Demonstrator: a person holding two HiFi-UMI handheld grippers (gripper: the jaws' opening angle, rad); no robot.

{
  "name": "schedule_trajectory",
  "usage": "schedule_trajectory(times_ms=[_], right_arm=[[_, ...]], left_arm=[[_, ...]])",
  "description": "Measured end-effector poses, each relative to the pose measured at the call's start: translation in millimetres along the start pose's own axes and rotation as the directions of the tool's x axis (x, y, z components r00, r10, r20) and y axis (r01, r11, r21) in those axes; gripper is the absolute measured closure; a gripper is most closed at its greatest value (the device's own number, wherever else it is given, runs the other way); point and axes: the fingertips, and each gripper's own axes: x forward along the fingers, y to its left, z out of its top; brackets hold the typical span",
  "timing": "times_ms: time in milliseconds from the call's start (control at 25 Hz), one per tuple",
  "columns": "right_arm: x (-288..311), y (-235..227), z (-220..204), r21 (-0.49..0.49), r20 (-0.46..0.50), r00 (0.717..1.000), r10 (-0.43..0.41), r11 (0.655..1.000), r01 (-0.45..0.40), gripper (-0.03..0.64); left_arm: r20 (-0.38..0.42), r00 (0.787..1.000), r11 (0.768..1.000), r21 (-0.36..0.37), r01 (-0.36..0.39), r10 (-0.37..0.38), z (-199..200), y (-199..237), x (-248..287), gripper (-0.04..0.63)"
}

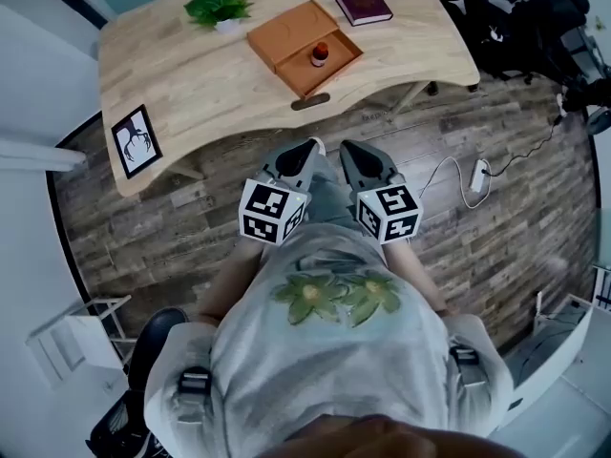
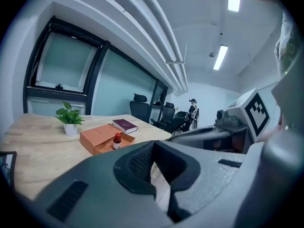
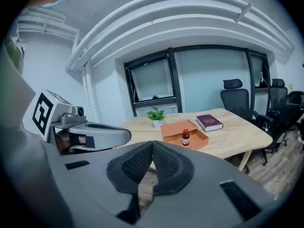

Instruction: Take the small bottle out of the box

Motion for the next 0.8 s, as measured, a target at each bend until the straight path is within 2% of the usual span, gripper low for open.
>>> schedule_trajectory(times_ms=[440,600,800], right_arm=[[33.0,-16.5,21.7,0.003,0.036,0.999,0.033,0.999,-0.033,0.607],[49.0,-26.3,25.1,-0.003,0.020,0.999,0.026,1.000,-0.026,0.607],[74.1,-42.3,41.3,-0.008,0.021,1.000,0.016,1.000,-0.016,0.606]], left_arm=[[-0.017,0.999,1.000,0.005,-0.029,0.029,13.0,30.9,23.8,0.589],[-0.043,0.999,0.999,0.049,-0.019,0.021,16.6,37.1,34.9,0.589],[-0.043,0.999,0.999,0.047,-0.022,0.024,32.6,59.8,51.6,0.589]])
